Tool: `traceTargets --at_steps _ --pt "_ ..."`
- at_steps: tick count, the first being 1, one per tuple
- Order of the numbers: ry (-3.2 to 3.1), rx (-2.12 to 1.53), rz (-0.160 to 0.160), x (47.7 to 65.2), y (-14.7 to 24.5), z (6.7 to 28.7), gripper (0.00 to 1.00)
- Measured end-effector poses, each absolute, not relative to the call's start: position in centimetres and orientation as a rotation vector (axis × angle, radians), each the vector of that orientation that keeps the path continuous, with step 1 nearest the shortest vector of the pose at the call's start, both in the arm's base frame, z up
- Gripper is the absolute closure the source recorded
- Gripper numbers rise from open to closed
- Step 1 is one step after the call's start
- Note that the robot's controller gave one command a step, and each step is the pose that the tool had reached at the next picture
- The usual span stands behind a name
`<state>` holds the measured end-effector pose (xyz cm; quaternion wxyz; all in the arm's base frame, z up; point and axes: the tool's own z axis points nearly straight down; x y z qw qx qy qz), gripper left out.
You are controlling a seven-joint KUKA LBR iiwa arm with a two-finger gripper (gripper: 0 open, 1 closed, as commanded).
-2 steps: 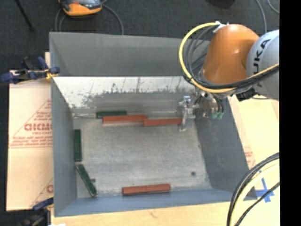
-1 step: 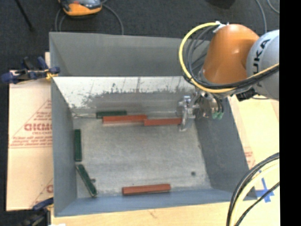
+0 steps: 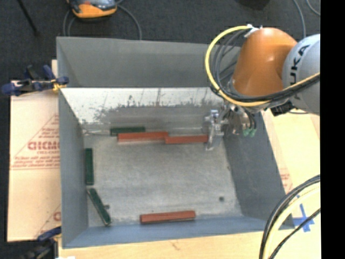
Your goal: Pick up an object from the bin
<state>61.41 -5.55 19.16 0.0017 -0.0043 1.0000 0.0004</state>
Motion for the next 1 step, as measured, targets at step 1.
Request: traceTargets --at_steps 1 --pt "3.138 -0.013 0.001 61.41 -5.54 19.16 1.00"
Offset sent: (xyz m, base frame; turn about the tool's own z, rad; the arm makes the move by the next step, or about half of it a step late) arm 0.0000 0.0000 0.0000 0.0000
